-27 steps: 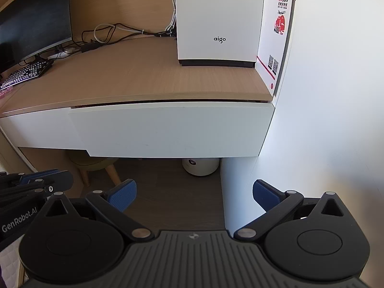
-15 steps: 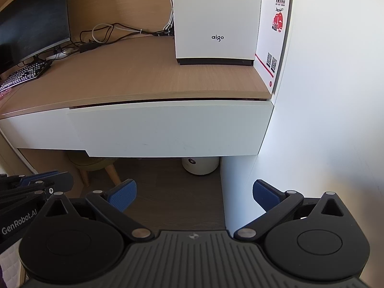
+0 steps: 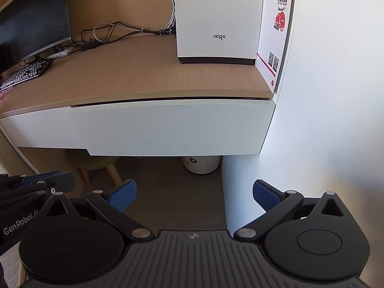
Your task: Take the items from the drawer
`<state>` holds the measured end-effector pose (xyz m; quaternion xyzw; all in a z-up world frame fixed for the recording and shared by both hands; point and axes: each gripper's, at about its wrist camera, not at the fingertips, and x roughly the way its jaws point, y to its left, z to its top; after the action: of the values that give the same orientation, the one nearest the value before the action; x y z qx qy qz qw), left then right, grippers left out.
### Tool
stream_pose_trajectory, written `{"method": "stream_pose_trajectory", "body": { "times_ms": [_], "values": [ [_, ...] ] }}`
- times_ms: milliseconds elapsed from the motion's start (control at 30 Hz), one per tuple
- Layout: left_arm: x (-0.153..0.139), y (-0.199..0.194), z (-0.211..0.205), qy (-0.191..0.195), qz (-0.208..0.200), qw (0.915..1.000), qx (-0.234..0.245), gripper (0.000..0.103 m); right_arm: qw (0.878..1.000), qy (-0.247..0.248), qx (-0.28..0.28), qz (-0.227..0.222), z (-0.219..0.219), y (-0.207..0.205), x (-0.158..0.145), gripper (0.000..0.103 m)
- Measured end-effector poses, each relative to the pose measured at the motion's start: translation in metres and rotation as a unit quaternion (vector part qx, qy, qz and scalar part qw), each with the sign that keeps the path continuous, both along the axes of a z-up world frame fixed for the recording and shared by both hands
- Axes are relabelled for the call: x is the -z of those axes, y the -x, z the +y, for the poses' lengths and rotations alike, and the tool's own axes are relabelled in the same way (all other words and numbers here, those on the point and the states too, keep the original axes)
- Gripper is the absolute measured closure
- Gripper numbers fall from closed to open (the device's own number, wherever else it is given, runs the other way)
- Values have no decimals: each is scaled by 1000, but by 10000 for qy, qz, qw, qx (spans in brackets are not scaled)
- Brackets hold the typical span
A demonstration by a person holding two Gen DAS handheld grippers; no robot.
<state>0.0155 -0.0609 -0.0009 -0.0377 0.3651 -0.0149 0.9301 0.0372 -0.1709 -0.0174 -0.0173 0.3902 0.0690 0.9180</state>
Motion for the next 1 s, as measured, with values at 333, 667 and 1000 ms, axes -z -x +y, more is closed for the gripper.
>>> {"method": "stream_pose_trajectory", "body": {
  "times_ms": [333, 667, 1000],
  "values": [
    [1, 0, -1, 7, 1, 10000, -2, 88, 10000, -9, 13, -10, 0, 1, 0, 0],
    [1, 1, 1, 28, 41, 10000, 37, 88, 10000, -7, 1, -12, -1, 0, 0, 0],
    [1, 0, 2, 39, 56, 10000, 43, 88, 10000, -16, 31, -9, -3, 0, 0, 0]
  ]
}}
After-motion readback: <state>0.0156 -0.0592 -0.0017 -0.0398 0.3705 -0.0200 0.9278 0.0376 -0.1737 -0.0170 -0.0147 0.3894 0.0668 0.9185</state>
